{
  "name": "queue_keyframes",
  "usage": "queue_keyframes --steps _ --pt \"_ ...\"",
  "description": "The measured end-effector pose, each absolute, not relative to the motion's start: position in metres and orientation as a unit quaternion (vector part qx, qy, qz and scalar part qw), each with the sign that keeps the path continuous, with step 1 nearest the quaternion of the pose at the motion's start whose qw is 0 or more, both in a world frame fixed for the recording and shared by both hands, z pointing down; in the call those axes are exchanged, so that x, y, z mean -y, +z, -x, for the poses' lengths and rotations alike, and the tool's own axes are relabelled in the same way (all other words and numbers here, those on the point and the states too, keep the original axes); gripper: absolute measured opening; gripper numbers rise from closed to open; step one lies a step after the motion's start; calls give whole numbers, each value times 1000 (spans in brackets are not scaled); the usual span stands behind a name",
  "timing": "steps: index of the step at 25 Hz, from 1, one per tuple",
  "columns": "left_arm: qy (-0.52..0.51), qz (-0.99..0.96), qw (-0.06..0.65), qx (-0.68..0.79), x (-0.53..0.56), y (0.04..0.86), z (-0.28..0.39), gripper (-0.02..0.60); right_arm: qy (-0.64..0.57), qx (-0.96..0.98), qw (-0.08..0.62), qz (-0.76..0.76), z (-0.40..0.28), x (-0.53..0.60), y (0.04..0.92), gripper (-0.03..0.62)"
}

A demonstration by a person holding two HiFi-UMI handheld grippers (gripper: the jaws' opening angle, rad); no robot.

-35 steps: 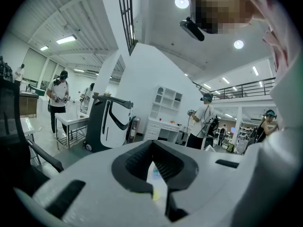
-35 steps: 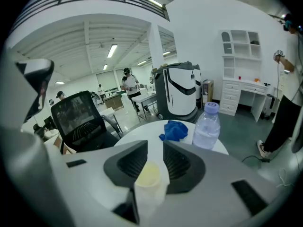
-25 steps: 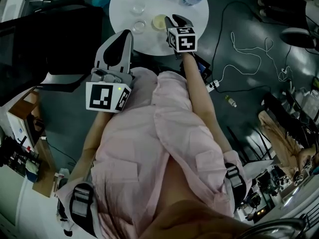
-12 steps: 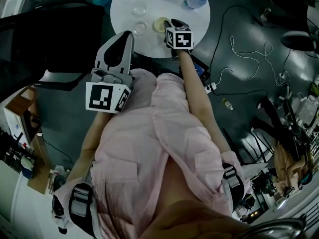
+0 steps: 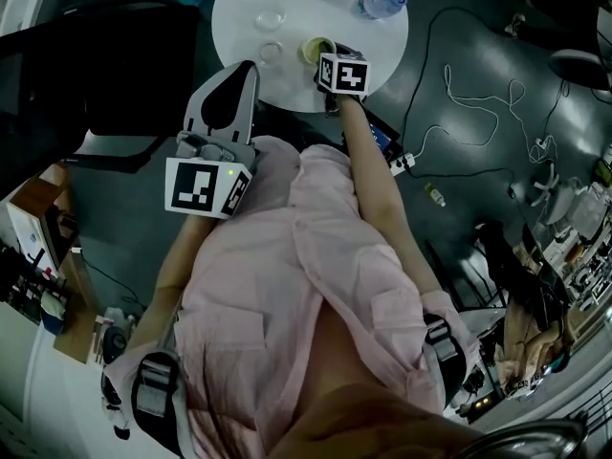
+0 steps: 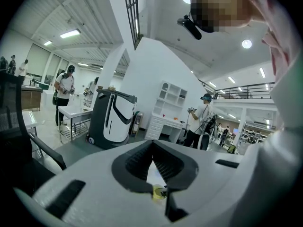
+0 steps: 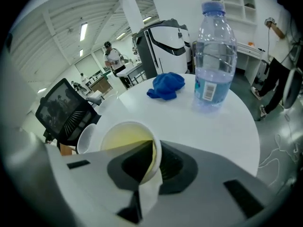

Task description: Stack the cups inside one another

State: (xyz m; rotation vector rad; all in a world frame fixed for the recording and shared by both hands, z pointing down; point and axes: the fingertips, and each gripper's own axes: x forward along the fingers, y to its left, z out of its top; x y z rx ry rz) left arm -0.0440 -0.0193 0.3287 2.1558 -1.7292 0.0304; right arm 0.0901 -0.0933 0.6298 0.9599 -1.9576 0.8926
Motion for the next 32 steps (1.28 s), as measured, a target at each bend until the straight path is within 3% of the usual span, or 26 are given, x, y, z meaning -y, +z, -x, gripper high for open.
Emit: queue_keyframes --steps 32 --pt "18 -835 212 508 39 335 91 15 285 788 192 -511 -52 105 479 37"
